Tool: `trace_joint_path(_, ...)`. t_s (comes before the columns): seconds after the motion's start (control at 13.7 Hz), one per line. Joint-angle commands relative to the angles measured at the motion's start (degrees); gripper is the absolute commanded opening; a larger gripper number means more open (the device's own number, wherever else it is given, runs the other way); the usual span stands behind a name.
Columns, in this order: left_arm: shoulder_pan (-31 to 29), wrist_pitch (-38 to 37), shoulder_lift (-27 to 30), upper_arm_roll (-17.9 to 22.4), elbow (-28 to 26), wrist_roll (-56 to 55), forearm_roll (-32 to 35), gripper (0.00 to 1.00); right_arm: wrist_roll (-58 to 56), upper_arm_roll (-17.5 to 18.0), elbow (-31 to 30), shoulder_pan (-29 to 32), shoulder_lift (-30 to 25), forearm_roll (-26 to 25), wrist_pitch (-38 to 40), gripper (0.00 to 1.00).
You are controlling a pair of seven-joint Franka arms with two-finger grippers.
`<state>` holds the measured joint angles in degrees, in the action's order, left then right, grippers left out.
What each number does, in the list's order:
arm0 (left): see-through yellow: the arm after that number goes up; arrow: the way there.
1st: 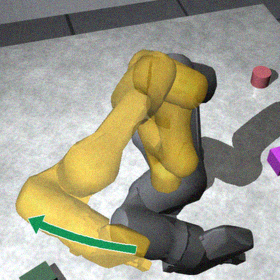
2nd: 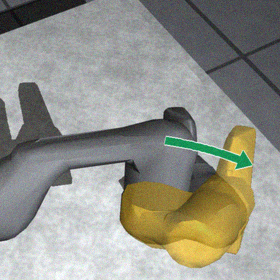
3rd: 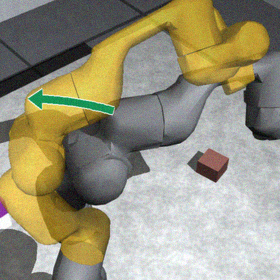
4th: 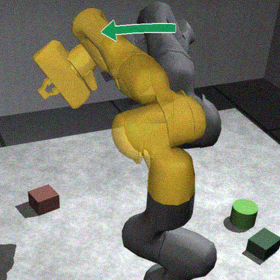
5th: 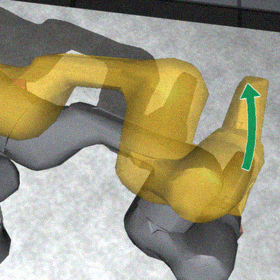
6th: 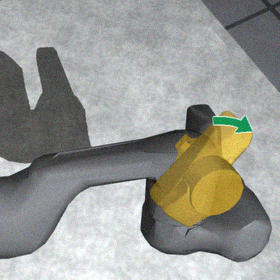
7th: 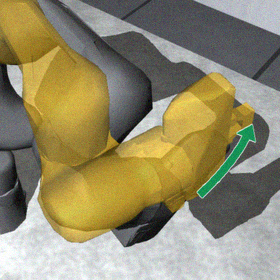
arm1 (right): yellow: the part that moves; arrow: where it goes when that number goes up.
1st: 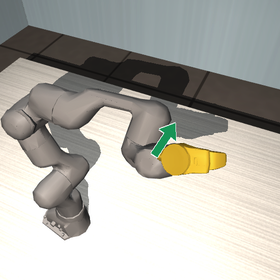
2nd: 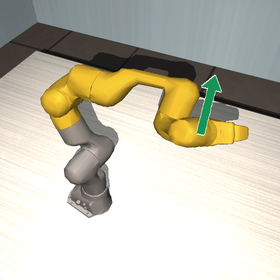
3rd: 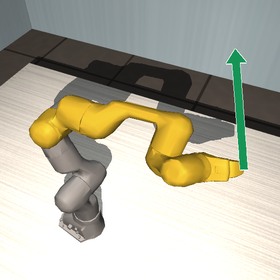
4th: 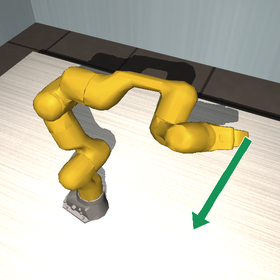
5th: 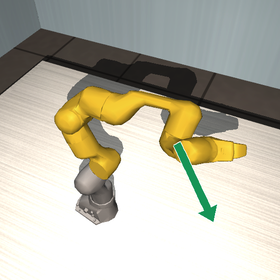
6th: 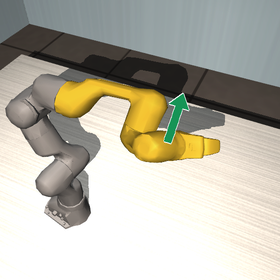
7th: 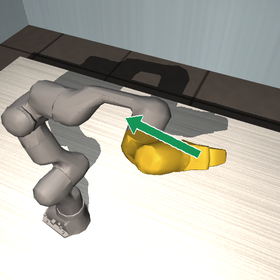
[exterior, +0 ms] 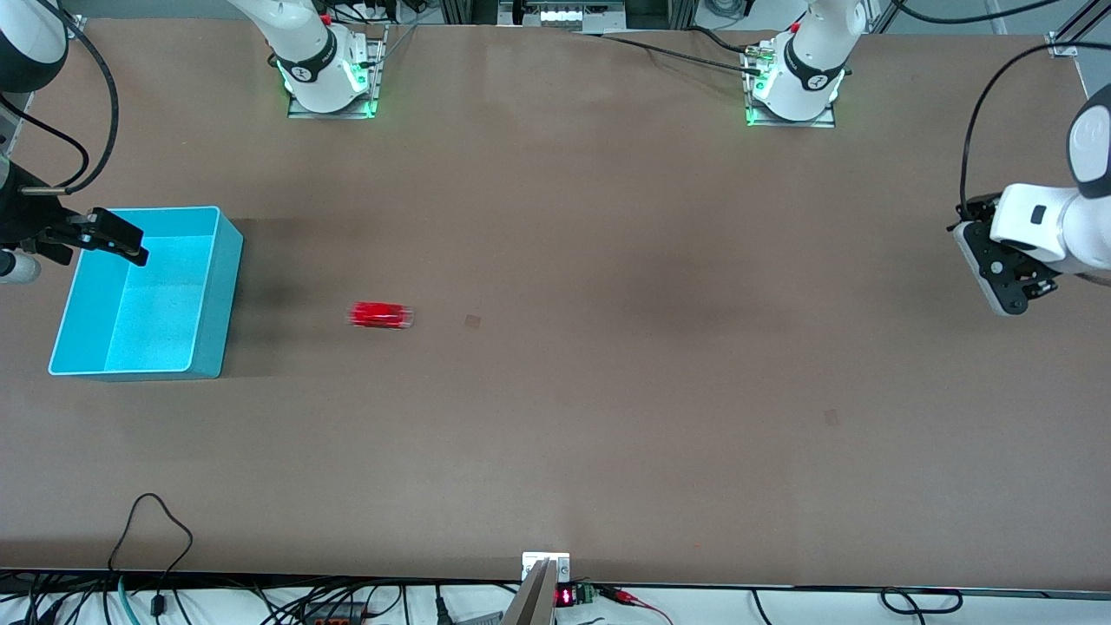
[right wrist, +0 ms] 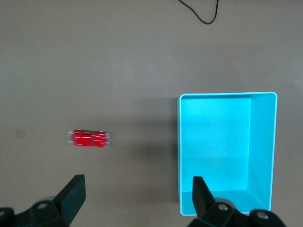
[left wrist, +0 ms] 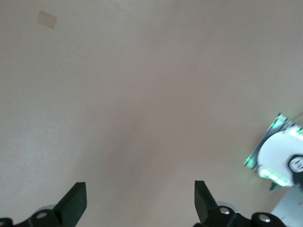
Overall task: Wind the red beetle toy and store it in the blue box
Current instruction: 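Release the car to roll toward the blue box, raise the left gripper, then reach the right gripper down to the red car beside the box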
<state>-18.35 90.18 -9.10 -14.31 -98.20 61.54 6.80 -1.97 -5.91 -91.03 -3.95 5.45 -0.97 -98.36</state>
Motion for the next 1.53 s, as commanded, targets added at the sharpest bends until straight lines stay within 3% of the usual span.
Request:
trace_joint_path(0.0,-0.63,-2.90,3.03,-3.77,0.29,-7.98,-0.83,1.00,0.73,0.20,0.68,0.17,0.26,-0.34,-0.07,1.00)
trace_joint_path(0.22,-0.72,-5.19,4.44,-8.79,1.08,-18.43,-0.91,1.00,0.73,0.20,0.68,0.17,0.26,-0.34,-0.16,1.00)
trace_joint_path(0.58,-0.46,-7.04,4.09,-12.75,6.09,-34.69,-0.74,1.00,0.47,0.46,0.68,-0.09,0.87,0.44,-0.42,1.00)
trace_joint_path(1.31,-0.54,-6.86,2.94,-12.58,8.47,-49.13,-1.78,1.00,-0.23,0.55,0.59,-2.29,2.89,0.45,-0.69,1.00)
trace_joint_path(1.38,0.85,-6.86,3.21,-11.71,8.21,-50.71,-2.14,1.00,-0.32,0.63,0.59,-2.81,3.24,0.36,-0.60,1.00)
trace_joint_path(1.46,4.43,-6.60,3.56,-8.14,7.86,-51.86,-2.23,1.00,-0.32,0.63,0.59,-3.17,3.25,0.36,-0.69,1.00)
